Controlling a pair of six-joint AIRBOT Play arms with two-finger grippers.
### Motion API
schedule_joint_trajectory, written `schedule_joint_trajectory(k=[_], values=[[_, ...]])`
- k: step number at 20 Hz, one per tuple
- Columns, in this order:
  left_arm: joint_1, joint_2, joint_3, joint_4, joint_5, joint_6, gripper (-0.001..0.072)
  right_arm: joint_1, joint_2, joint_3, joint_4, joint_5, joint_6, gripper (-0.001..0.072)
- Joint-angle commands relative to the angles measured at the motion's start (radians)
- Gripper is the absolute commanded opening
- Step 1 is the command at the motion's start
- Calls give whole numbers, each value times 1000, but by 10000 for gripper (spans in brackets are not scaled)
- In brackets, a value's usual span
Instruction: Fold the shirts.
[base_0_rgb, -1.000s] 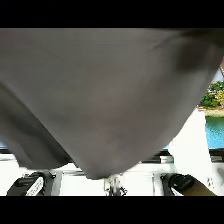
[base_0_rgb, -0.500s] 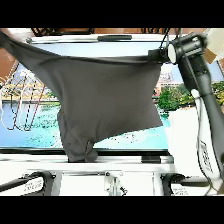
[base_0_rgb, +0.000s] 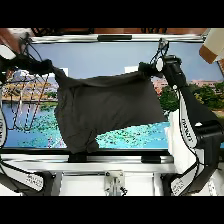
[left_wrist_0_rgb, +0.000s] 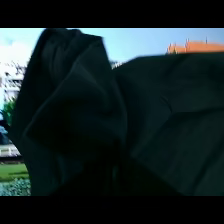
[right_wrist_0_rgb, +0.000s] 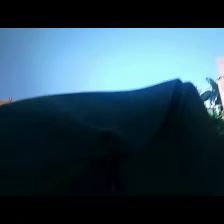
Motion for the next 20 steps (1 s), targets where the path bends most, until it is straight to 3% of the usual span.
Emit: schedule_joint_trajectory(k=[1, 2, 5, 7, 11, 16, 20], values=[[-9, -74, 2, -47, -233, -18, 329, -19, -8, 20, 95, 151, -108, 512], [3, -71, 6, -47, -310, -19, 458, -32, 14, 41, 89, 226, -207, 515], [55, -43, 12, -47, -549, -37, 460, -109, 119, 70, 0, 481, -391, 515], [69, 6, -12, -49, -597, -60, 460, -197, 171, 70, 33, 658, -478, 515], [63, 249, -371, -47, -447, -29, 461, -377, 188, 67, 189, 904, -535, 515], [69, 629, -1026, -82, -160, -14, 460, -439, 188, 66, 202, 886, -539, 515], [75, 734, -1252, -81, -46, -14, 460, -438, 187, 10, 209, 822, -548, 515]])
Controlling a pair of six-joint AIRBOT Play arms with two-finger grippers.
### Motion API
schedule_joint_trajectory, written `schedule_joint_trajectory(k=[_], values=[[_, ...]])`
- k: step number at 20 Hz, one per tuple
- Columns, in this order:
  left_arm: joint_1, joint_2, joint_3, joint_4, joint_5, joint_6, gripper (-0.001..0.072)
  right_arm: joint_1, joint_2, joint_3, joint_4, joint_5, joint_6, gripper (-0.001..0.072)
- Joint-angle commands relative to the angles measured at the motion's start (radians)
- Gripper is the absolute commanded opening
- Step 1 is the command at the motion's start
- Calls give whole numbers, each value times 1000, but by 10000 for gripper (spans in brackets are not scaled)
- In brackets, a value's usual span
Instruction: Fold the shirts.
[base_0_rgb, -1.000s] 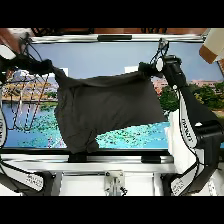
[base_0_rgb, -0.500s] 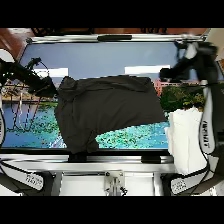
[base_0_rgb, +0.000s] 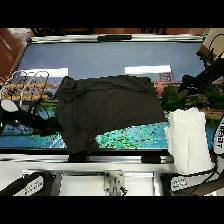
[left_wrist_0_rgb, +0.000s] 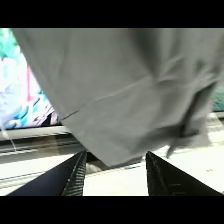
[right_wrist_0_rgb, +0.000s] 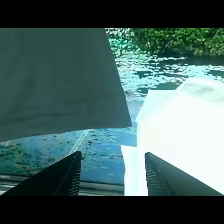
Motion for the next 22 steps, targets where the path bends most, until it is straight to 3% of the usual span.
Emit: schedule_joint_trajectory(k=[1, 4, 6, 10, 11, 12, 13, 14, 15, 22], values=[[3, 79, -207, -5, 115, 4, 460, -11, 1, -69, 10, -26, -24, 515], [3, 50, -254, -6, 172, 4, 455, -4, 2, -217, 23, -52, -35, 515], [3, 21, -261, -7, 230, 3, 390, 13, 2, -304, 26, -89, -48, 515], [2, -40, -261, -70, 310, 4, 395, 40, 1, -378, 27, -174, -53, 519], [2, -51, -261, -77, 330, 4, 393, 45, 1, -383, 27, -179, -60, 600], [2, -58, -261, -77, 348, 3, 389, 48, -1, -384, 27, -177, -74, 622], [2, -61, -261, -77, 366, 2, 307, 53, -2, -384, 24, -178, -78, 622], [2, -61, -261, -77, 379, 1, 125, 59, -5, -384, 22, -178, -80, 622], [2, -61, -260, -77, 385, 1, 39, 64, -7, -385, 13, -179, -82, 621], [3, -34, -258, -76, 388, 21, 29, 84, -72, -388, -16, -196, -82, 621]])
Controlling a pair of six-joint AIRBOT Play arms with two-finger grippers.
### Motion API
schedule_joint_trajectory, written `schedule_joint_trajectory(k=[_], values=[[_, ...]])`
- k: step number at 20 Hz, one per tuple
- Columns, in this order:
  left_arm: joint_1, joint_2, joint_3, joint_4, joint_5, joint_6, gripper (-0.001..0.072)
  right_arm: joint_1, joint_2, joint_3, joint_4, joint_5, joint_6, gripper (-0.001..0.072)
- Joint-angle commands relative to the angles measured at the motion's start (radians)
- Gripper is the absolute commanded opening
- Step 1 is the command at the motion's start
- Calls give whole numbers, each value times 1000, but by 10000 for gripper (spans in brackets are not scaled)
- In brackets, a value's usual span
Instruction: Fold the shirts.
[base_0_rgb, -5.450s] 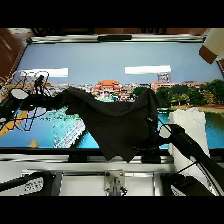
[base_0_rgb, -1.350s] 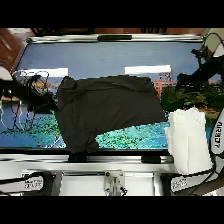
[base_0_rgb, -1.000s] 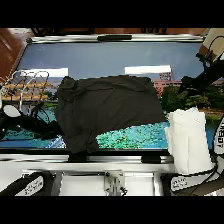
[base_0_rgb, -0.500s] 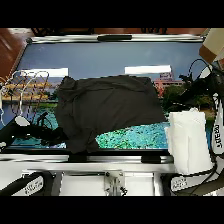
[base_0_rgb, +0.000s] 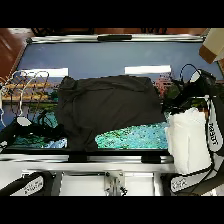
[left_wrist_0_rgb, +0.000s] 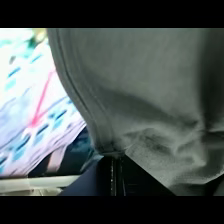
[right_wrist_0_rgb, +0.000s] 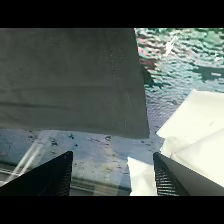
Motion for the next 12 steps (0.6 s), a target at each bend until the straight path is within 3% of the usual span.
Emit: schedule_joint_trajectory(k=[1, 12], values=[[1, 16, 1, 7, 8, 7, 29, 5, -35, -2, 0, -27, -1, 621], [1, 17, 1, 9, 11, 5, 29, 14, -97, -2, 34, -82, 5, 621]])
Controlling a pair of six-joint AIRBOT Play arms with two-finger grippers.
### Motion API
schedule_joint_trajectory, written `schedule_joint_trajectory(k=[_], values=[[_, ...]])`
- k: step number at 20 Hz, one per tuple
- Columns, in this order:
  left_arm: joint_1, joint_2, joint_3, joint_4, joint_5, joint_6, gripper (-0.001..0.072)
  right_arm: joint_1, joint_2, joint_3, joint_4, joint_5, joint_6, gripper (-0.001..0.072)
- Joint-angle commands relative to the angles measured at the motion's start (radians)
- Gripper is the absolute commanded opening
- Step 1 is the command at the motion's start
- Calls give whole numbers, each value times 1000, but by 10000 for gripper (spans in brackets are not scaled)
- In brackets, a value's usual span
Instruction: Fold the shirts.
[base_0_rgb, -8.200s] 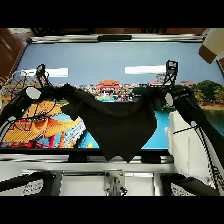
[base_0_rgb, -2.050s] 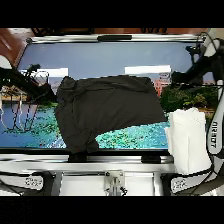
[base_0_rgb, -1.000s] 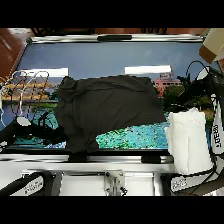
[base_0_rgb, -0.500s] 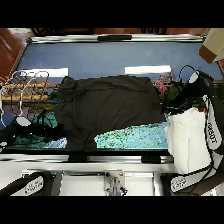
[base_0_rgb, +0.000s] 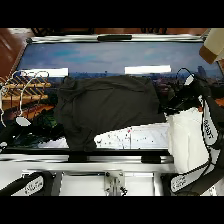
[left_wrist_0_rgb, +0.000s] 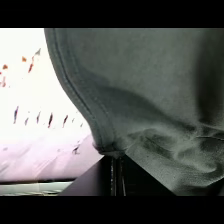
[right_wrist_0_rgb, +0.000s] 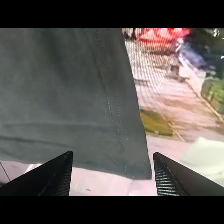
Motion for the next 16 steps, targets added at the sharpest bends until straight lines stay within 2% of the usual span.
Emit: schedule_joint_trajectory(k=[1, 8, 9, 10, 11, 12, 14, 16], values=[[0, 1, 1, -3, -3, 0, 29, 13, -22, -2, -1, -2, 6, 621], [0, 0, 2, -3, 28, 1, 28, 103, -36, -2, -20, 24, 19, 612], [1, 0, 3, -3, 36, 1, 29, 115, -36, -2, -20, 35, 19, 519], [2, 0, 11, -2, 35, 5, 29, 127, -35, -2, -20, 45, 24, 322], [2, 0, 29, -2, 33, 5, 29, 135, -33, -1, -21, 54, 34, 158], [2, 0, 56, -2, 23, 23, 29, 145, -22, 4, -16, 65, 37, 79], [2, 1, 167, 5, -32, 79, 27, 150, 31, 31, -17, 75, 36, 79], [2, 6, 369, 97, -92, 90, 26, 150, 118, 114, -18, 85, 25, 79]])
